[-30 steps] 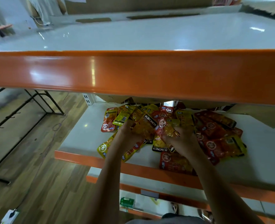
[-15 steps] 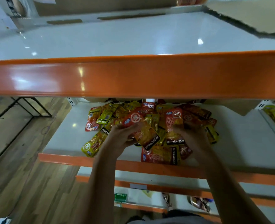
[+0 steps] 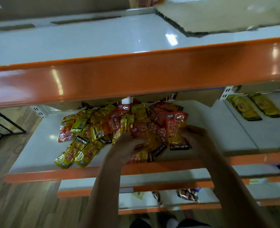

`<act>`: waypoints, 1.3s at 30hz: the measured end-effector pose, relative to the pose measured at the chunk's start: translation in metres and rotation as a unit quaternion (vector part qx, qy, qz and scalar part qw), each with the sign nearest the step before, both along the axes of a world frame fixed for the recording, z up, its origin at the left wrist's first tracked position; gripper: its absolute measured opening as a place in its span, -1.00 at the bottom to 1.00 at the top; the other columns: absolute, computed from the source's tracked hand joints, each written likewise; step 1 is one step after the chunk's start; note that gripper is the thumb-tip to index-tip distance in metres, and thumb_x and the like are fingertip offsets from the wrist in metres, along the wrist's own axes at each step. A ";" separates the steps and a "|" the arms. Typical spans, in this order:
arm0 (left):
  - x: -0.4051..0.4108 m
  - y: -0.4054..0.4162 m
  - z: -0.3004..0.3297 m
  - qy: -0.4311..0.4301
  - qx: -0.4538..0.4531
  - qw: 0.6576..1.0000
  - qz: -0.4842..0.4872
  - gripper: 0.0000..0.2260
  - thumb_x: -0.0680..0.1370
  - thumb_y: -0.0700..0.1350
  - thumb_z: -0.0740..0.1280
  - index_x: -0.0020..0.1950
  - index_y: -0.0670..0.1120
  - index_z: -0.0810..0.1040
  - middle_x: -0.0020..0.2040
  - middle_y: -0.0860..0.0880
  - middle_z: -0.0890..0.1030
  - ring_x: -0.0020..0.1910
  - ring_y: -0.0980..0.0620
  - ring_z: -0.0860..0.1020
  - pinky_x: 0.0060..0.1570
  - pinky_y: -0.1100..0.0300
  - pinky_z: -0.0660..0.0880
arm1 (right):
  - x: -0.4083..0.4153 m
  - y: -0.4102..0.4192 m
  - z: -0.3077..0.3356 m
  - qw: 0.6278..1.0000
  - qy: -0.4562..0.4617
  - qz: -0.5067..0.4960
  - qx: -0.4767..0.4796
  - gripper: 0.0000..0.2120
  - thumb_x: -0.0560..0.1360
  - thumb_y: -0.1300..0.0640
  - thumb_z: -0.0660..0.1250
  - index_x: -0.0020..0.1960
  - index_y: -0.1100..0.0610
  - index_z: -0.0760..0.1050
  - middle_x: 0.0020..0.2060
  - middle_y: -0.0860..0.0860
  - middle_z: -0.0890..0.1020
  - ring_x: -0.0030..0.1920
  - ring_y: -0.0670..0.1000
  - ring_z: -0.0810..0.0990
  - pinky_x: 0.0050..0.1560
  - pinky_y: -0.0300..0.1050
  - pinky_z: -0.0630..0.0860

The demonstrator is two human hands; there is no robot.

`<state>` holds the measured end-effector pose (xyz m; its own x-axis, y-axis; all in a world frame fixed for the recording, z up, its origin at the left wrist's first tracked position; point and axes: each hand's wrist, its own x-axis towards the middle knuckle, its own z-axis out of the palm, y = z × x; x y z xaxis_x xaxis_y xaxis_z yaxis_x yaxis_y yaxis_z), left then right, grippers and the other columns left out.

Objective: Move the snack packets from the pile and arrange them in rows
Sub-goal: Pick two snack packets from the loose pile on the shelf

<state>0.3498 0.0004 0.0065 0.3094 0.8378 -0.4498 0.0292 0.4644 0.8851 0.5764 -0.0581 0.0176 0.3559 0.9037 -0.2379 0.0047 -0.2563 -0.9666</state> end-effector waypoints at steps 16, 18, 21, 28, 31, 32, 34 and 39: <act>0.089 -0.010 0.009 -0.056 0.029 0.985 -0.160 -0.81 0.48 -0.28 0.44 0.07 -0.10 0.67 0.01 -0.07 0.72 -0.02 -0.04 0.69 0.04 0.00 0.59 | 0.039 -0.112 0.004 0.970 0.035 -0.240 0.030 -0.85 0.47 0.11 0.46 0.00 0.16 0.65 -0.13 0.11 0.73 -0.09 0.13 0.71 0.02 0.06 0.61; 0.103 -0.018 0.011 -0.057 0.029 0.978 -0.200 -0.84 0.50 -0.30 0.42 0.03 -0.10 0.65 -0.09 -0.02 0.72 -0.14 0.04 0.70 -0.14 0.14 0.65 | 0.041 -0.130 0.002 0.959 0.051 -0.276 0.034 -0.82 0.48 0.11 0.43 0.04 0.18 0.63 -0.08 0.13 0.72 -0.06 0.12 0.71 0.03 0.05 0.59; 0.126 -0.031 0.012 -0.083 0.000 0.965 -0.250 -0.86 0.50 -0.31 0.41 0.03 -0.16 0.64 -0.07 -0.14 0.72 -0.15 -0.04 0.71 -0.20 0.12 0.65 | 0.049 -0.155 -0.002 0.945 0.047 -0.323 0.034 -0.84 0.49 0.13 0.43 0.03 0.18 0.63 -0.08 0.15 0.71 -0.03 0.15 0.70 0.11 0.17 0.59; 0.191 -0.067 0.015 -0.091 0.016 0.933 -0.349 -0.86 0.48 -0.31 0.43 0.02 -0.16 0.66 -0.12 -0.11 0.72 -0.21 0.00 0.69 -0.30 0.22 0.59 | 0.081 -0.214 -0.007 0.905 0.046 -0.423 0.034 -0.78 0.53 0.14 0.41 0.11 0.25 0.61 -0.07 0.19 0.71 -0.09 0.14 0.70 -0.14 -0.06 0.56; 0.224 -0.085 0.014 -0.093 0.015 0.922 -0.375 -0.83 0.47 -0.29 0.45 0.05 -0.20 0.65 -0.10 -0.16 0.70 -0.23 -0.04 0.68 -0.35 0.21 0.57 | 0.101 -0.236 -0.006 0.881 0.049 -0.468 0.042 -0.83 0.53 0.20 0.40 0.06 0.28 0.63 -0.17 0.16 0.72 -0.21 0.06 0.71 -0.24 -0.15 0.56; 0.238 -0.091 0.013 -0.094 0.013 0.918 -0.384 -0.81 0.45 -0.27 0.47 0.06 -0.20 0.65 -0.06 -0.18 0.70 -0.18 -0.05 0.68 -0.26 0.18 0.61 | 0.109 -0.245 -0.006 0.878 0.044 -0.475 0.039 -0.85 0.53 0.20 0.40 0.02 0.27 0.63 -0.21 0.14 0.72 -0.26 0.02 0.70 -0.29 -0.19 0.56; 0.265 -0.103 0.011 -0.094 0.009 0.912 -0.399 -0.74 0.40 -0.22 0.50 0.08 -0.20 0.64 -0.01 -0.19 0.70 -0.10 -0.08 0.68 -0.08 0.12 0.62 | 0.126 -0.263 -0.006 0.875 0.041 -0.482 0.035 -0.87 0.55 0.19 0.38 -0.01 0.26 0.63 -0.23 0.14 0.71 -0.33 -0.04 0.69 -0.38 -0.26 0.52; 0.339 -0.138 0.004 -0.100 0.001 0.909 -0.404 -0.71 0.43 -0.22 0.49 0.14 -0.20 0.63 0.02 -0.18 0.71 -0.07 -0.09 0.69 -0.14 0.14 0.61 | 0.193 -0.302 -0.008 0.873 -0.010 -0.488 0.005 -0.88 0.53 0.11 0.40 -0.09 0.15 0.65 -0.31 0.01 0.68 -0.38 -0.16 0.65 -0.37 -0.35 0.46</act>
